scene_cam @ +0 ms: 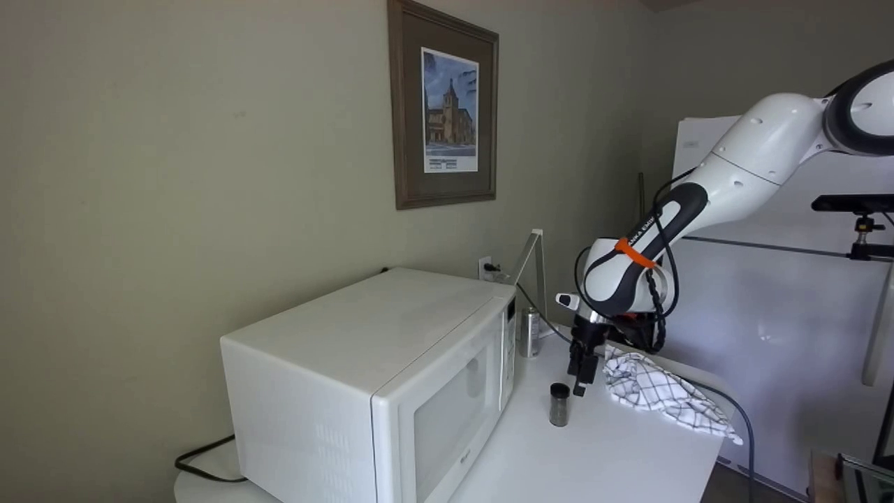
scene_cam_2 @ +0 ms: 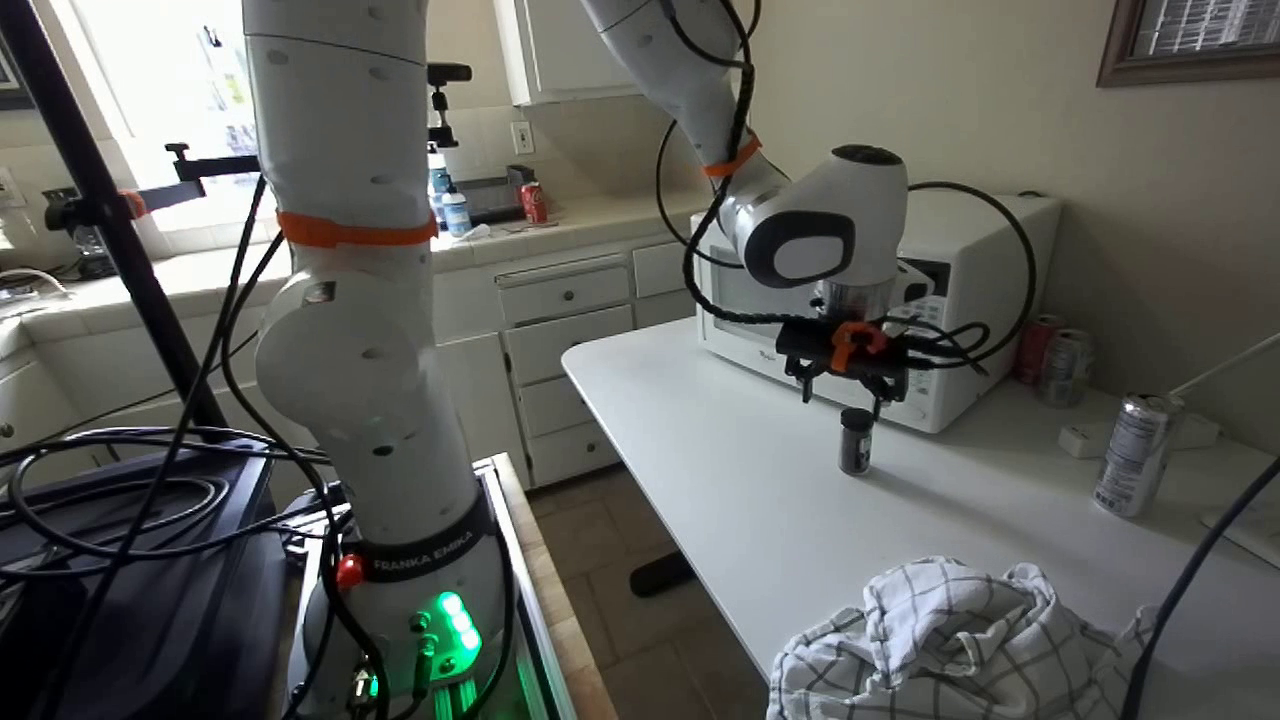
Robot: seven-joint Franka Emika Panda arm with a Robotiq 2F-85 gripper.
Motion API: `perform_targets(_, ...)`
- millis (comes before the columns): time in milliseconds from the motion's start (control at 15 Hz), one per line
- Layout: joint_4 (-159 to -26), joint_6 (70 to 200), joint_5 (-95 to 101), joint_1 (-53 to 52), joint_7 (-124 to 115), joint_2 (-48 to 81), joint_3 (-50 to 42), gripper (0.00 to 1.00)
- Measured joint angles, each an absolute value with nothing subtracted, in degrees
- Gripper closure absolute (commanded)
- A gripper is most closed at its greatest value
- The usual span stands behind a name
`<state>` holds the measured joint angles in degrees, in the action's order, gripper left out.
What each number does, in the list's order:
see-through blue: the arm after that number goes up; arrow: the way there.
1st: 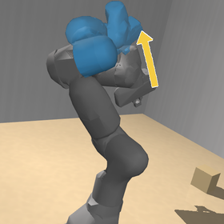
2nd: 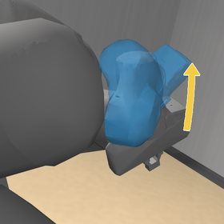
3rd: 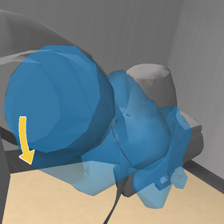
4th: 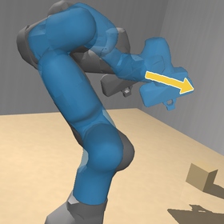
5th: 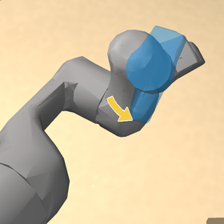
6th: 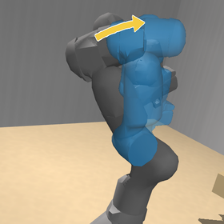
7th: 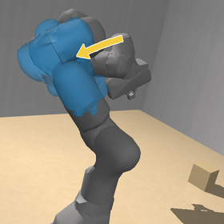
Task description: Put the glass jar on top of the microwave.
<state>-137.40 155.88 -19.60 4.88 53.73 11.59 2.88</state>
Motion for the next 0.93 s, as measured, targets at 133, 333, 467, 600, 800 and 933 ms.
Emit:
perform_targets(133, -136.7, 158.9, -22.3, 6.1, 55.8, 13.3, 5.0, 0.0)
perform_targets(333, -136.0, 163.0, -23.5, 8.0, 57.0, 15.7, 7.5, 0.0)
perform_targets(467, -135.5, 164.8, -23.6, 9.2, 57.4, 17.1, 8.7, 0.0)
perform_targets(600, -135.0, 166.0, -24.0, 9.8, 58.2, 18.5, 9.2, 0.04)
perform_targets(800, -134.2, 167.0, -24.9, 11.3, 59.8, 20.3, 10.7, 0.29)
perform_targets(933, -133.6, 167.1, -25.2, 12.3, 60.6, 21.3, 11.6, 0.44)
